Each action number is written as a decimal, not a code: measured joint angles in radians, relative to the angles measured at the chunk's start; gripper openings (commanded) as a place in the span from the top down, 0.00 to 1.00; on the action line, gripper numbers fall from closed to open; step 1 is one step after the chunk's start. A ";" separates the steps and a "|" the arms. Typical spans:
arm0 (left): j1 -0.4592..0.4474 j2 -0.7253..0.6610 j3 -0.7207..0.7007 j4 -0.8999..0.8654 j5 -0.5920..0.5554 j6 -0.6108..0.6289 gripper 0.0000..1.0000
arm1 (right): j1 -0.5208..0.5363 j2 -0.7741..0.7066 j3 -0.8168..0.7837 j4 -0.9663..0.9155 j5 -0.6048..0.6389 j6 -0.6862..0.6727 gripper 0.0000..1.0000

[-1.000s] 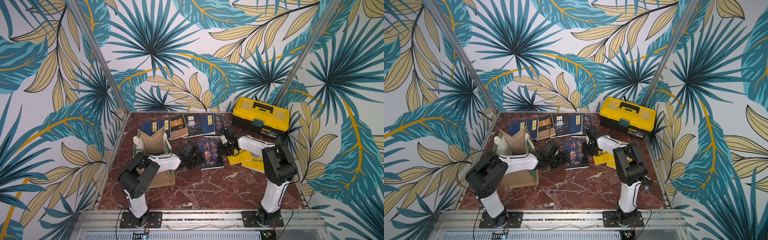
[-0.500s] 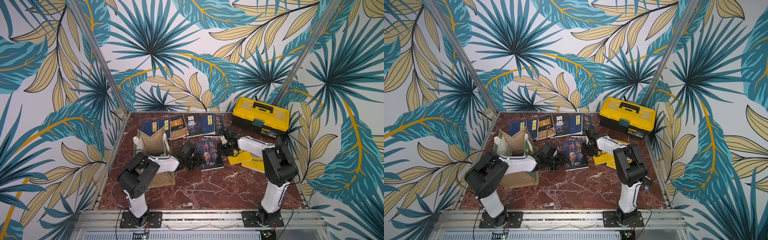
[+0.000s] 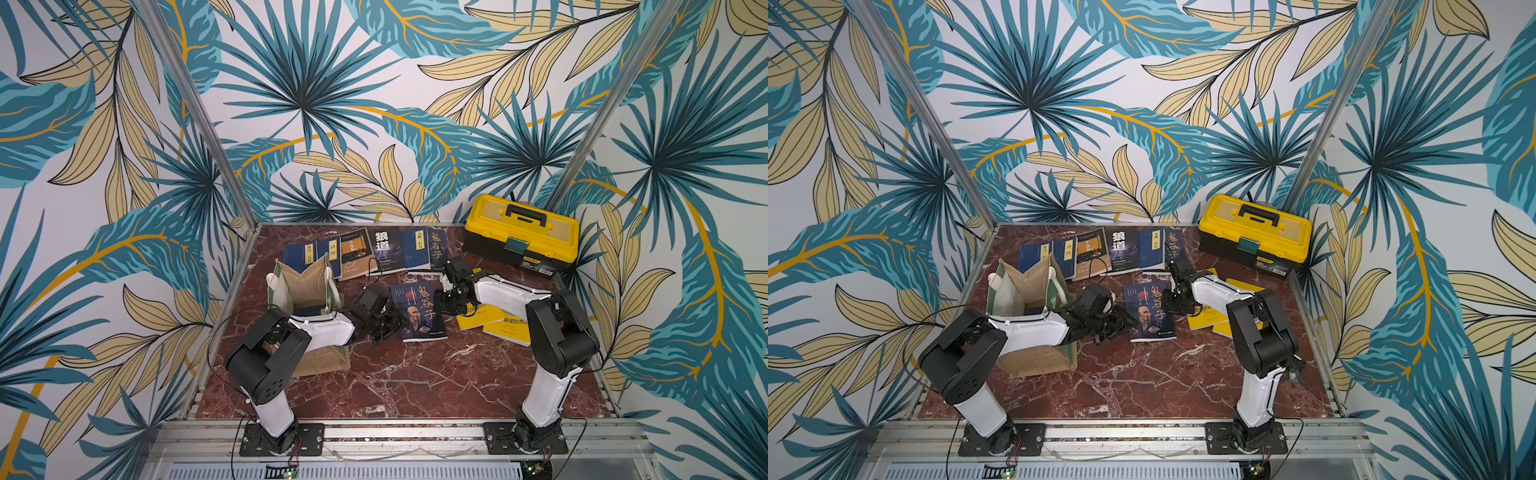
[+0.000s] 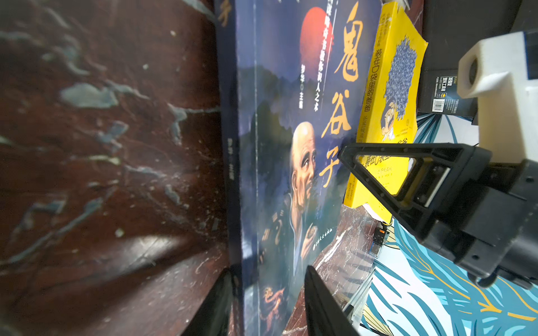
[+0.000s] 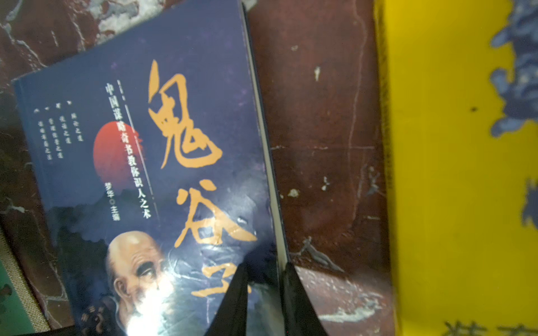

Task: Put the books into the canvas bag
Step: Pick up the book from the center of the board.

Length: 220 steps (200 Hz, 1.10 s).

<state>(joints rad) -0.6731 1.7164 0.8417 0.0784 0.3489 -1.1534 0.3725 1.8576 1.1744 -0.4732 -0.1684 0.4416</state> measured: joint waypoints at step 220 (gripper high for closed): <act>-0.047 -0.179 -0.171 0.150 -0.075 -0.078 0.93 | 0.044 -0.022 -0.050 -0.057 -0.216 0.074 0.73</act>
<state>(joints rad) -0.7200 1.5375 0.6712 0.2279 0.2741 -1.2312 0.4168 1.8359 1.1244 -0.5301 -0.3843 0.5152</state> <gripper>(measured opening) 0.155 0.234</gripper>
